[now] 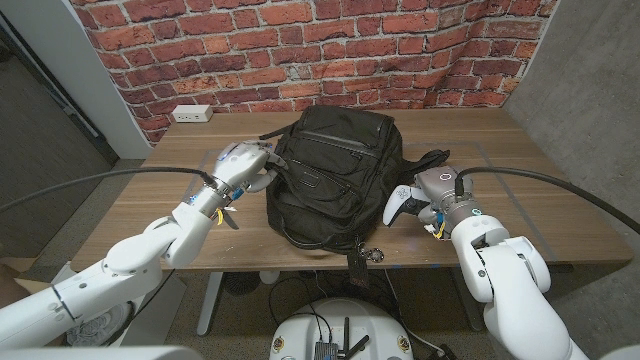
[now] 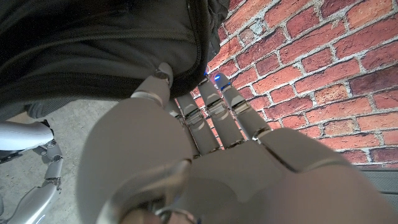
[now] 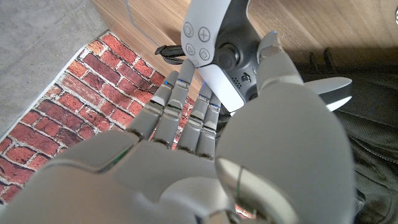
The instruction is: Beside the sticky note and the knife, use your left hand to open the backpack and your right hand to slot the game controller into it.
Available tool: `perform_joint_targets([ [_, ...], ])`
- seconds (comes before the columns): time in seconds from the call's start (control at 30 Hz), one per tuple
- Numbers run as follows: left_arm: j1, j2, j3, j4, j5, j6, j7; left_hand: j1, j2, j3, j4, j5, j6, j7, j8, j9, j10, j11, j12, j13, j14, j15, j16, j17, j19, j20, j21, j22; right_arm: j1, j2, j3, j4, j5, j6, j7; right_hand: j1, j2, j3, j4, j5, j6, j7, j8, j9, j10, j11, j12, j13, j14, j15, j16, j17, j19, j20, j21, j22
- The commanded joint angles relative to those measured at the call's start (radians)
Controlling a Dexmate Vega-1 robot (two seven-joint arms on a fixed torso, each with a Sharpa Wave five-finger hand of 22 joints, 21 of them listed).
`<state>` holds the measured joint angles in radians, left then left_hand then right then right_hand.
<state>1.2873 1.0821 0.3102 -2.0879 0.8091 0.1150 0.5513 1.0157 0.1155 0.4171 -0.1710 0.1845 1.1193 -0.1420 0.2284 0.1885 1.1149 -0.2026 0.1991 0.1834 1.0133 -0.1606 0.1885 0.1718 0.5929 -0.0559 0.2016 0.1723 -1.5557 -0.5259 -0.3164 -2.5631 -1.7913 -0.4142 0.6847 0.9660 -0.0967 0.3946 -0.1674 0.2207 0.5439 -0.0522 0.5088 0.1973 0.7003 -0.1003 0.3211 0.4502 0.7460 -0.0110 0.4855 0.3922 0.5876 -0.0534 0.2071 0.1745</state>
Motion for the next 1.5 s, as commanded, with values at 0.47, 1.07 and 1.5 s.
perform_joint_targets([
  [0.47,-0.041,-0.079,-0.026,-0.031,-0.088,-0.037,-0.086,-0.010,-0.001,0.008,-0.001,0.000,0.005,-0.001,0.005,0.003,0.019,0.000,0.003,0.002,0.018,-0.079,0.001,0.002,0.014,-0.148,0.003,0.004,-0.047,0.039,-0.008,-0.042,-0.034,0.041,-0.029,0.139,0.146,0.001,0.002,0.003,0.082,-0.069,0.005,0.004,0.116,-0.100,-0.001,0.004,0.078,-0.227,-0.002,0.069,0.012,-0.143,0.003,0.003],
  [1.07,-0.077,-0.160,-0.019,-0.034,-0.114,0.001,-0.090,-0.012,-0.003,0.012,-0.001,0.001,0.001,-0.001,0.001,0.003,0.020,-0.001,-0.001,0.002,0.022,-0.080,-0.002,0.002,0.020,-0.148,0.004,0.004,-0.039,0.062,-0.037,-0.047,-0.043,0.061,-0.032,0.140,0.149,-0.002,0.002,0.004,0.086,-0.069,0.006,0.004,0.120,-0.100,-0.006,0.007,0.082,-0.228,-0.006,0.072,0.013,-0.143,0.003,0.003],
  [1.5,-0.124,-0.188,0.000,-0.015,-0.124,-0.024,-0.080,-0.014,-0.003,0.015,-0.001,0.001,0.003,0.000,0.001,0.004,0.025,-0.001,-0.001,0.002,0.027,-0.080,-0.002,0.002,0.023,-0.149,0.004,0.004,-0.034,0.076,-0.057,-0.053,-0.054,0.065,-0.030,0.143,0.151,-0.004,0.001,0.005,0.091,-0.068,0.006,0.003,0.124,-0.100,-0.009,0.008,0.086,-0.228,-0.009,0.075,0.025,-0.140,0.009,0.005],
])
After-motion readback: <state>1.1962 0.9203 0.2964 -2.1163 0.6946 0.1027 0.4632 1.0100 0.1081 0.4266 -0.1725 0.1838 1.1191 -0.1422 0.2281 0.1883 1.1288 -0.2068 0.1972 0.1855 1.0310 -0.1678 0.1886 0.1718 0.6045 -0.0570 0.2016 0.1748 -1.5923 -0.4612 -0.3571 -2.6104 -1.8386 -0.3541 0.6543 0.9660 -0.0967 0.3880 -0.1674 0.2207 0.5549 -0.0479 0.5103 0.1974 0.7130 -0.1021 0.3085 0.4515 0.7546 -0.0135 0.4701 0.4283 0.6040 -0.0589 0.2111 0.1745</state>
